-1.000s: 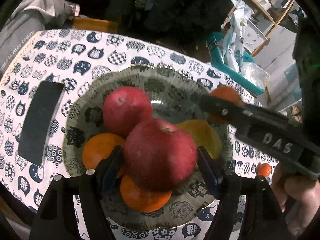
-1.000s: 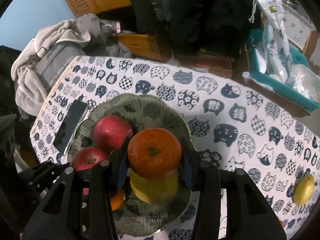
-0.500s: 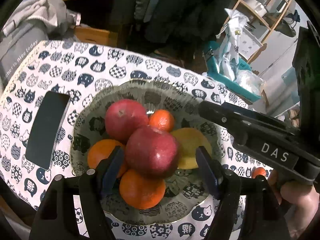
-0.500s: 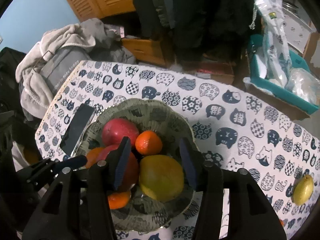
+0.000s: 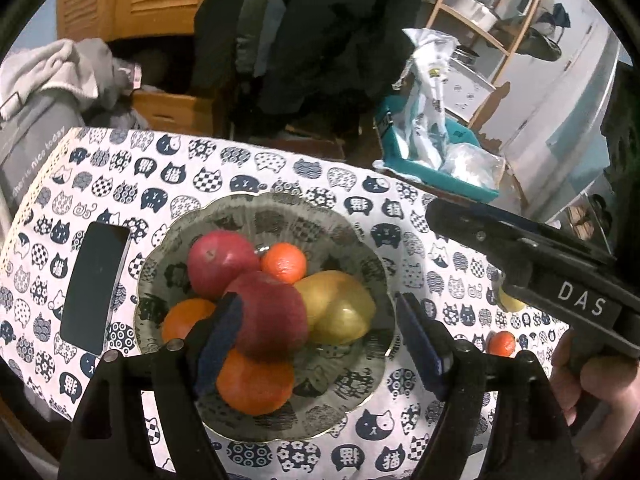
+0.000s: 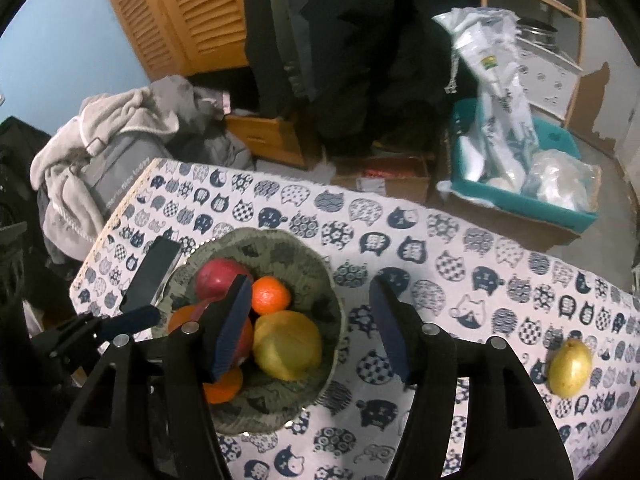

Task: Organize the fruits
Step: 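Move both open tools toward the last yellow pear and mandarin, then grasp the yellow pear with the right tool while the left tool reaches the mandarin, then close the left tool on the small mandarin and lift it, then carry the mandarin in the left tool and pear in the right tool to the plate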

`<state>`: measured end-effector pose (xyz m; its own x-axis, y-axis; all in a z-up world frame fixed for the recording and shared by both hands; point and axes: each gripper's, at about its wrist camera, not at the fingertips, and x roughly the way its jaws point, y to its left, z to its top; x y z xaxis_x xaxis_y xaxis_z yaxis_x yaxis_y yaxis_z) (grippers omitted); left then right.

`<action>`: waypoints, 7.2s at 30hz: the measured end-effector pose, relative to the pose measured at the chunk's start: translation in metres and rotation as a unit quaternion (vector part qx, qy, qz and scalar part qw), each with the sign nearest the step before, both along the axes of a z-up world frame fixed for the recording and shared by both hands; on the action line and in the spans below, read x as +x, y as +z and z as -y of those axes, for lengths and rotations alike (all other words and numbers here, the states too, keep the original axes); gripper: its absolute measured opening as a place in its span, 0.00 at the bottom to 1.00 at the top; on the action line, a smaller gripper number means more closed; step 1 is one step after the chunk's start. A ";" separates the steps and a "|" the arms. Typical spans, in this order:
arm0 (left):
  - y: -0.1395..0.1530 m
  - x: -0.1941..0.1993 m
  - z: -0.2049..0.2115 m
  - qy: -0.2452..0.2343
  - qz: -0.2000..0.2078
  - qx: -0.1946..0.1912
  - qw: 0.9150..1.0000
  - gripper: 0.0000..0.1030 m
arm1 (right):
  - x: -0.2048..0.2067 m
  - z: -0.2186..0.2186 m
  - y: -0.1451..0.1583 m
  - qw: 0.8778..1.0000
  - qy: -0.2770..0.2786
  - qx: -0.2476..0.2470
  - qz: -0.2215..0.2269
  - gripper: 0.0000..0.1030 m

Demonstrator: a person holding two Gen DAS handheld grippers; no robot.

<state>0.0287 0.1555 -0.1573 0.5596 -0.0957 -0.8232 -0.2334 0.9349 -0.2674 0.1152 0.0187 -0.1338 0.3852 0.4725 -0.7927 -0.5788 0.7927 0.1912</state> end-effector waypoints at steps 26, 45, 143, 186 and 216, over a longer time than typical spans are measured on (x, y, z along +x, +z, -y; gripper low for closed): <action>0.026 0.011 0.080 -0.069 0.021 0.033 0.997 0.83 | -0.014 0.117 0.031 0.996 -0.074 -0.009 0.051 0.76; 0.012 0.044 0.146 -0.128 -0.005 0.059 0.990 0.83 | 0.001 0.200 -0.002 0.991 -0.125 -0.039 0.012 0.76; -0.110 0.076 0.334 -0.293 -0.098 0.049 0.950 0.45 | -0.020 0.377 -0.101 0.964 -0.254 -0.047 -0.068 0.67; 0.083 0.003 0.249 -0.239 0.102 0.038 0.965 0.45 | -0.059 0.272 0.058 0.983 -0.159 0.015 0.093 0.67; 0.075 -0.008 0.096 -0.105 0.094 0.007 0.990 0.45 | -0.031 0.140 0.052 0.995 -0.073 0.015 0.068 0.67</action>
<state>0.0205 0.0598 -0.0825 0.6726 -0.2155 -0.7080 0.0185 0.9613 -0.2750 0.0839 -0.1212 -0.0821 0.5538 0.4269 -0.7149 -0.4805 0.8650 0.1444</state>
